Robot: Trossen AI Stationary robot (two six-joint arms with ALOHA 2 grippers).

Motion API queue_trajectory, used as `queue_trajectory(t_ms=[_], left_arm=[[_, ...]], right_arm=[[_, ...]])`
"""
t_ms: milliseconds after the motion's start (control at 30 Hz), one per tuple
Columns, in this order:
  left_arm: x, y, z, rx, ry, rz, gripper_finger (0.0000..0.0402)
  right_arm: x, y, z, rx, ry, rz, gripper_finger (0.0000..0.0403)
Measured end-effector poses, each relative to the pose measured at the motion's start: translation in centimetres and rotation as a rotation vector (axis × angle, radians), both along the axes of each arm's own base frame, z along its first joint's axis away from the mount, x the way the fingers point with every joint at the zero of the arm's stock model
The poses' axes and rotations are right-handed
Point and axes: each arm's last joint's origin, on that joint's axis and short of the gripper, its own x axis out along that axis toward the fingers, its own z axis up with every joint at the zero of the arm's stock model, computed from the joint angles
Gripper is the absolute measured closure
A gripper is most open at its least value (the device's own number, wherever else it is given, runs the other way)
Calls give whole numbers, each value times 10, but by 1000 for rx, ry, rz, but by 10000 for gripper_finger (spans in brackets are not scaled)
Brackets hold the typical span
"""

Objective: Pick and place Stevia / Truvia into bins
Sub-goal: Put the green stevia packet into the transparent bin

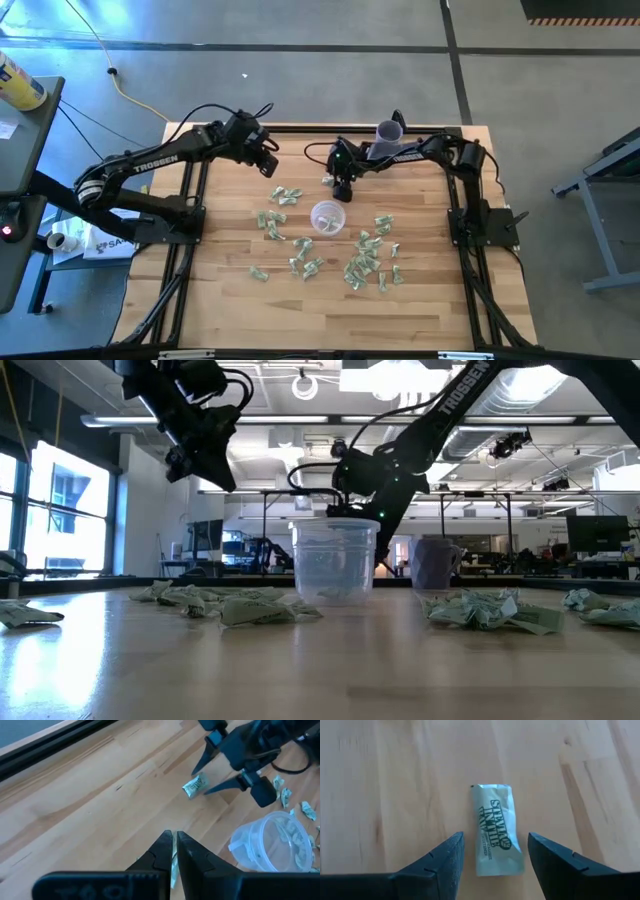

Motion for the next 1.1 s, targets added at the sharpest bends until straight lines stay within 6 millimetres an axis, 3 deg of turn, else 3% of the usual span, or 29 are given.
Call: queue_trajectory(t_ms=[267,600,700,800,900,1000,1100], left_arm=[[0,0,0,-7,-6,12,343],[-3,-2,8,8,-54,8,346],[-9,-6,14,14,-68,7,346],[-18,-11,21,27,-84,3,348],[-27,-17,28,45,-100,-6,351],[-36,-23,35,77,-113,-24,350],[-45,-29,40,108,-110,-35,351]], right_arm=[[-3,-6,-6,6,25,-24,229],[-10,-9,-10,-1,99,-108,383],[-8,-10,0,31,75,-177,394],[-7,-10,21,53,61,-245,391],[-2,-8,70,17,-39,-261,399],[-2,8,118,-1,-79,-226,398],[3,34,147,18,-70,-134,401]])
